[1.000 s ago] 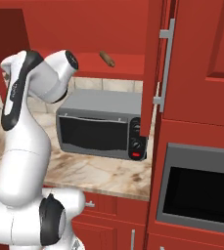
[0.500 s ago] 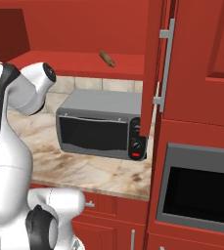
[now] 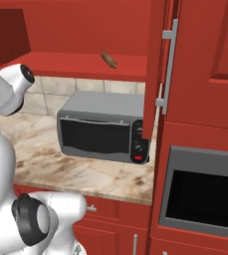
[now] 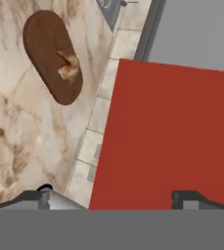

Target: Open the cabinet, retrieve the rolling pin, and place it next to the meat on the cutting board to prepare for tenderizing.

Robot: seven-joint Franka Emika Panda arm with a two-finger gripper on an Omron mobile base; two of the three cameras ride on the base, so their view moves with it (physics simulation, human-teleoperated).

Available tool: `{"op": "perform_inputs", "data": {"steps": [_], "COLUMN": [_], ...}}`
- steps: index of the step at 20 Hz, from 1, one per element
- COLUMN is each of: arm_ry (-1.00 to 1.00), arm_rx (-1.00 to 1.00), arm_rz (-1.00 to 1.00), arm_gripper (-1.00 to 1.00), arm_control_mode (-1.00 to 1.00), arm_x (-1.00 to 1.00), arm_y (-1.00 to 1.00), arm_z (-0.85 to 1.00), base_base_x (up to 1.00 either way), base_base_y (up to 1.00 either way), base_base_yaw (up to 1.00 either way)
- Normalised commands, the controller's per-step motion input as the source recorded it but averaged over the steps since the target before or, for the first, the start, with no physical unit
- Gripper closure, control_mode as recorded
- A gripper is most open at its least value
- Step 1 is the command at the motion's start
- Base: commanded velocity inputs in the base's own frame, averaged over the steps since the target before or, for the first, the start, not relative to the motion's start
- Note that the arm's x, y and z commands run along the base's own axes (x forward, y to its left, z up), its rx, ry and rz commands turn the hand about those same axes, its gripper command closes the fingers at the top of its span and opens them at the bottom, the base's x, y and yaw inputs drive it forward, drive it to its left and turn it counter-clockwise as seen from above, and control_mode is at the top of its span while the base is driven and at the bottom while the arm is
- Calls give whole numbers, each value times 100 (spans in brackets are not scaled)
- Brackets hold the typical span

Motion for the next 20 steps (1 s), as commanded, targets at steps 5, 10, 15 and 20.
{"op": "perform_inputs", "data": {"steps": [5,10,15,20], "arm_ry": [8,-13,-42,-37], "arm_rx": [-8,-11,-21,-23], "arm_rz": [0,0,-4,-6], "arm_gripper": [-100,-100,-100,-100], "arm_control_mode": [-100,-100,-100,-100], "arm_x": [0,-12,-34,-14], "arm_y": [58,-4,-48,-67], "arm_z": [-1,-1,1,11], "base_base_x": [0,0,0,0], "base_base_y": [0,0,0,0], "base_base_yaw": [0,0,0,0]}}
